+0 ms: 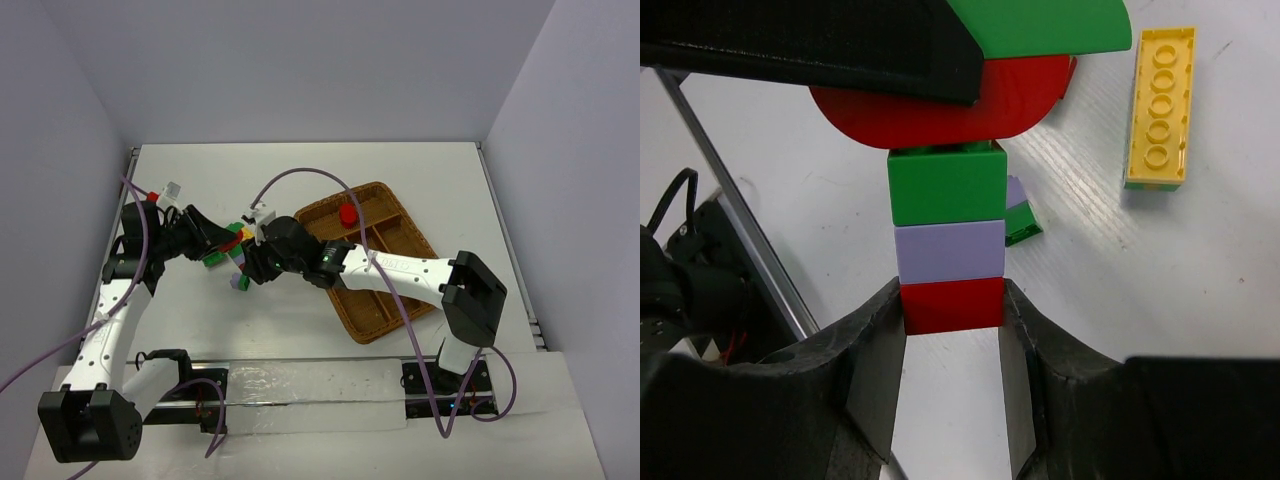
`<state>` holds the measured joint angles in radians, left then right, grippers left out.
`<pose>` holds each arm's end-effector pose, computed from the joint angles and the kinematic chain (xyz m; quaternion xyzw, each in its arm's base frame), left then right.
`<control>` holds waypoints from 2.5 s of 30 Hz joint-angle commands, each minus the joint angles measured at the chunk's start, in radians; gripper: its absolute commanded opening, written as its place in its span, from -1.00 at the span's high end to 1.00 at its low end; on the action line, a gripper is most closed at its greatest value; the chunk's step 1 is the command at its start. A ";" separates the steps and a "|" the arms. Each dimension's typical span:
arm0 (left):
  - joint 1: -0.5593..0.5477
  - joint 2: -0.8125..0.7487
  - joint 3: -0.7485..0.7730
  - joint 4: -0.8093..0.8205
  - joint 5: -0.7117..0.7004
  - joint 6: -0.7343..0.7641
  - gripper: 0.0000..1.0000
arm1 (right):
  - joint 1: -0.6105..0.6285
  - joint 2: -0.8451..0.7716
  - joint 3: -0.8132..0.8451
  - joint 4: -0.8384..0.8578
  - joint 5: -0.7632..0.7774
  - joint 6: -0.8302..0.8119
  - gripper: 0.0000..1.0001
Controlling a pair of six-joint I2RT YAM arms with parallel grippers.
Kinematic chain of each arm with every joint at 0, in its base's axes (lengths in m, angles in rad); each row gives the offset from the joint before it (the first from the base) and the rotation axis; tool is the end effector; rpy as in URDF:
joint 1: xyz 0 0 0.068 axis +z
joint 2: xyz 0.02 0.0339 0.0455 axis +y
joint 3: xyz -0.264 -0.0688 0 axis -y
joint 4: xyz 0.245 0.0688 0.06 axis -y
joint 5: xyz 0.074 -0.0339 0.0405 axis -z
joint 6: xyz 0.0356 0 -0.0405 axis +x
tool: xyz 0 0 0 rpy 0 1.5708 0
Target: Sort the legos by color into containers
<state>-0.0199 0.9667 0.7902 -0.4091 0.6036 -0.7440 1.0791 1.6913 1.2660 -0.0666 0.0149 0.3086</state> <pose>0.2074 -0.0243 0.2897 -0.1665 0.8365 -0.4113 0.3214 0.1876 0.3491 0.2774 -0.3189 0.7965 0.3236 0.3990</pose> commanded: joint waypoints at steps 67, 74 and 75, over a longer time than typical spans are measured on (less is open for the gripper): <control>-0.268 0.198 0.064 0.341 0.094 -0.113 -0.90 | -0.145 -0.335 -0.267 0.044 -0.036 -0.143 1.00; -0.320 0.243 0.066 0.364 0.104 -0.110 -0.72 | -0.144 -0.332 -0.259 0.034 -0.039 -0.145 1.00; -0.329 0.250 0.068 0.362 0.102 -0.108 -0.69 | -0.144 -0.331 -0.257 0.032 -0.038 -0.145 1.00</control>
<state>-0.3105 1.1831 0.8360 -0.0994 0.6776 -0.8584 0.9253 1.3869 0.9932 -0.0661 -0.0163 0.1814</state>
